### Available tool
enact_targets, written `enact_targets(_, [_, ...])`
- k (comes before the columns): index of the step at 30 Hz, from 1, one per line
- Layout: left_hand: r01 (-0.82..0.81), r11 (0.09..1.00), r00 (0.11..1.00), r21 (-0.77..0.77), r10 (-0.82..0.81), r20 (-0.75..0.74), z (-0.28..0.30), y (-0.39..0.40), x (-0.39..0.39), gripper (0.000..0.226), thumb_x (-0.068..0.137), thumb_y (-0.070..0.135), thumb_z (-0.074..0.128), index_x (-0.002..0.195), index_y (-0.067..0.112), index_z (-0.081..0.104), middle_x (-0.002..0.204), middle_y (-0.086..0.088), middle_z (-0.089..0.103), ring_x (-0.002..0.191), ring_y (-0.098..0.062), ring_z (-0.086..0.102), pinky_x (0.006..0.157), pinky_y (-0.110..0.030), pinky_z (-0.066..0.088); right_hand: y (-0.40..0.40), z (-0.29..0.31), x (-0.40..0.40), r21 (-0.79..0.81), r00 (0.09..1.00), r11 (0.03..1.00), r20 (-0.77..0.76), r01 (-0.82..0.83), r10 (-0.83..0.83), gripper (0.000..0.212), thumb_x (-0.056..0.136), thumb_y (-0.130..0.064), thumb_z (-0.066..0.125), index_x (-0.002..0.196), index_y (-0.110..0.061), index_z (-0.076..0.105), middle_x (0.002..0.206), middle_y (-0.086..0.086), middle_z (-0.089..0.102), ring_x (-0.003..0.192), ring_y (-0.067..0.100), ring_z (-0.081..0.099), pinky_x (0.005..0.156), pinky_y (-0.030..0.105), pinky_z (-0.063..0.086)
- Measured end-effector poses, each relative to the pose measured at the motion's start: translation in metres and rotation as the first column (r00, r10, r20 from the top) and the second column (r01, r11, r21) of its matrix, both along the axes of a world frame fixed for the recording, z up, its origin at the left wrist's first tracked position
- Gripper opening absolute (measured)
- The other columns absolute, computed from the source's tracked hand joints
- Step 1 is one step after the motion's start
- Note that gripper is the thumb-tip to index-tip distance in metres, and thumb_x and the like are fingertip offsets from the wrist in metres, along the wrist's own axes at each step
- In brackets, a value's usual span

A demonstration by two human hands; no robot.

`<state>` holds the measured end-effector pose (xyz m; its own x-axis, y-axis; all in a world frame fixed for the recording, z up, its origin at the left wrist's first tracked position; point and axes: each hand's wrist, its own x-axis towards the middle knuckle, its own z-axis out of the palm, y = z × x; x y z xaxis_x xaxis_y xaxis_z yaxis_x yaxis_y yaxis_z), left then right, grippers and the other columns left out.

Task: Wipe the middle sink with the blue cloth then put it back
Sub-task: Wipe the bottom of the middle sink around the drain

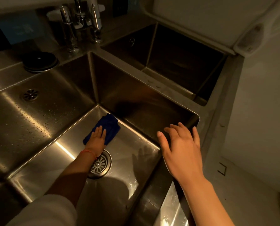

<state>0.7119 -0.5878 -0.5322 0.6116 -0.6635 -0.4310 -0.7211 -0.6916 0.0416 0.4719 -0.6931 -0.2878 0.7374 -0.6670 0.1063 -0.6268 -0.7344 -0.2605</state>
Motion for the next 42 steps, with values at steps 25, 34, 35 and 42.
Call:
enact_targets(25, [-0.072,0.997,0.996,-0.011,0.072,0.044,0.005,-0.016,-0.009,0.067,0.104,0.025,0.033,0.152,0.004,-0.007,0.158,-0.023,-0.011,0.148,-0.035,-0.006,0.122,-0.04,0.001,0.0,-0.005,0.004,0.047,0.999,0.999,-0.045,-0.023,0.026,0.052,0.091,-0.051,0.024,0.122,-0.022,0.055,0.132,-0.003,0.053,0.135,0.011,0.029,0.116,0.035,0.009])
enact_targets(34, [-0.06,0.998,0.995,-0.008,0.06,0.077,0.0,-0.021,-0.011,0.062,0.103,0.015,0.031,0.152,0.004,-0.006,0.159,-0.022,-0.011,0.148,-0.035,-0.006,0.122,-0.042,0.0,-0.002,-0.006,0.004,0.039,0.998,0.999,-0.06,-0.026,0.029,0.054,0.09,-0.053,0.022,0.121,-0.023,0.055,0.131,-0.003,0.054,0.134,0.01,0.03,0.116,0.033,0.009])
enact_targets(35, [-0.059,0.998,0.995,-0.007,0.06,0.078,0.0,-0.02,-0.012,0.063,0.103,0.015,0.032,0.152,0.004,-0.006,0.158,-0.022,-0.011,0.148,-0.035,-0.006,0.123,-0.042,0.0,-0.002,-0.006,0.004,0.04,0.998,0.999,-0.061,-0.026,0.029,0.055,0.09,-0.053,0.022,0.12,-0.023,0.056,0.131,-0.003,0.054,0.134,0.011,0.03,0.115,0.033,0.009])
enact_targets(42, [-0.013,1.0,0.998,-0.015,0.014,0.063,-0.001,-0.025,-0.027,0.067,0.101,0.009,0.036,0.152,0.005,-0.008,0.159,-0.022,-0.012,0.148,-0.035,-0.008,0.123,-0.042,-0.001,-0.002,-0.005,0.004,0.028,0.997,0.999,-0.061,-0.035,0.036,0.06,0.088,-0.055,0.019,0.12,-0.021,0.056,0.13,-0.002,0.055,0.134,0.011,0.031,0.114,0.033,0.01])
